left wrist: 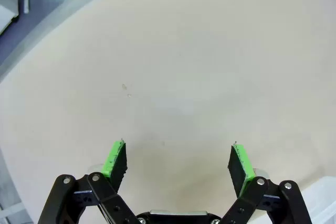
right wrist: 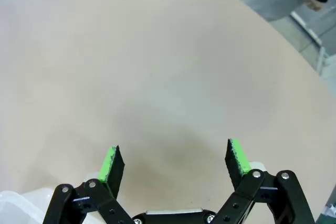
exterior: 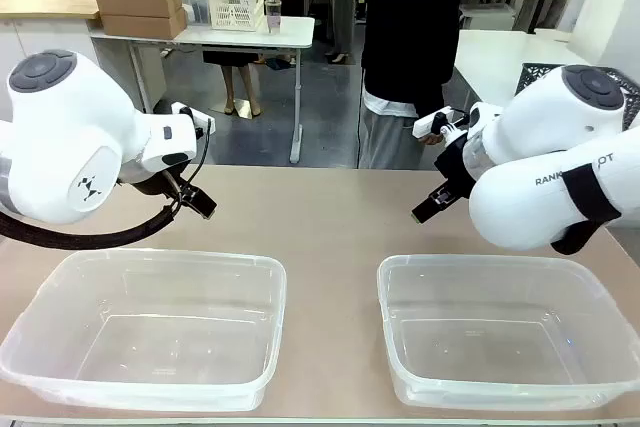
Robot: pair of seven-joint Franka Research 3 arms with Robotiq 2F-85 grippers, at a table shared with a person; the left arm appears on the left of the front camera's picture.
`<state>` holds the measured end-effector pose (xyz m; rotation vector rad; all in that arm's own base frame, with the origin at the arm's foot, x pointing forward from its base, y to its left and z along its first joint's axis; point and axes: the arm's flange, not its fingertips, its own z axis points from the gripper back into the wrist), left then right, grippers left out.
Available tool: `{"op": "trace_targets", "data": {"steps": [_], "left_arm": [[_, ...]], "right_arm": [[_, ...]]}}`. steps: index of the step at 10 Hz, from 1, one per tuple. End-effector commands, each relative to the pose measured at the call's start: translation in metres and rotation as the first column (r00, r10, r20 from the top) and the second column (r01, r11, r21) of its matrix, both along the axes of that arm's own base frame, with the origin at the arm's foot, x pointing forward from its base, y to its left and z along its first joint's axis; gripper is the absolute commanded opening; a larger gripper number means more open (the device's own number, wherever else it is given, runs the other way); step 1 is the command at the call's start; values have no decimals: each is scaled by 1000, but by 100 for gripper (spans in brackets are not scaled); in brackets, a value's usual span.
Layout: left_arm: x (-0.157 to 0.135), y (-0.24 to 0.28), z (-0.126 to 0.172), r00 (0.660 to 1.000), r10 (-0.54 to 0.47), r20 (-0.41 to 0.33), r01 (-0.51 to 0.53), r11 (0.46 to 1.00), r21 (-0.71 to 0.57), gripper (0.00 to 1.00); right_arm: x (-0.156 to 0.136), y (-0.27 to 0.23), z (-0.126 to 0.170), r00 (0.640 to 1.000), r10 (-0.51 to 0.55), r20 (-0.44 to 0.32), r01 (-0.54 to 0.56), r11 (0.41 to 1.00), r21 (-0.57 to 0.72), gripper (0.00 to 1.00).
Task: Sort the waste into each basket.
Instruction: Pick up the Organizing box on the left side of the table and lift it.
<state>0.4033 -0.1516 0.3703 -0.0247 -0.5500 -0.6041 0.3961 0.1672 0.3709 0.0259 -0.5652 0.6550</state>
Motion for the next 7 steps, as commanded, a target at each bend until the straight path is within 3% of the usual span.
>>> {"op": "trace_targets", "data": {"steps": [1,7], "left_arm": [[0,0,0,1000,0,0,0,1000,0,100],[0,0,0,1000,0,0,0,1000,0,100]], "right_arm": [[0,0,0,1000,0,0,0,1000,0,100],[0,0,0,1000,0,0,0,1000,0,100]]}}
